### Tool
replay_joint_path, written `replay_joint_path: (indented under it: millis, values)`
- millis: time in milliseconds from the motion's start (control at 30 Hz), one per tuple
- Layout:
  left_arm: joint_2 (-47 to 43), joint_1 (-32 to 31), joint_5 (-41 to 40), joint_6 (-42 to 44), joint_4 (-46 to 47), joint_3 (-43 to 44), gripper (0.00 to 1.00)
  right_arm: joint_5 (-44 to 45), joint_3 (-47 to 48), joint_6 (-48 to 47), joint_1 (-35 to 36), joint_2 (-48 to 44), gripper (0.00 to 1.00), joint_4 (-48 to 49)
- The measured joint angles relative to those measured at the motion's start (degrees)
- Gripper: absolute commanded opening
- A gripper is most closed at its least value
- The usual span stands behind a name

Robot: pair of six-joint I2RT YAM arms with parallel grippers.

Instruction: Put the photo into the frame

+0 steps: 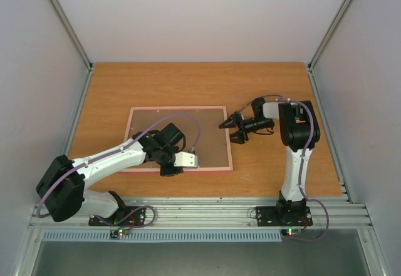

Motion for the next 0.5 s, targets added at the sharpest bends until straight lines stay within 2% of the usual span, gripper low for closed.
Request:
replay_joint_path:
  millis: [167,367,500]
  values:
    - [-1.0,0.0,0.2,0.0,-0.3,0.7,0.00,-2.0,0.9,4.2,3.4,2.2,0.73,3.2]
    - [-1.4,0.0,0.1,-0.7,-0.3,0.9,0.00,-4.4,1.7,8.3,3.7,3.3,0.72,6.7]
    - [-2.4,0.0,0.2,-0.9,-0.3,0.9,0.00,-5.0,1.7,10.6,3.8,3.6,0.58,10.0]
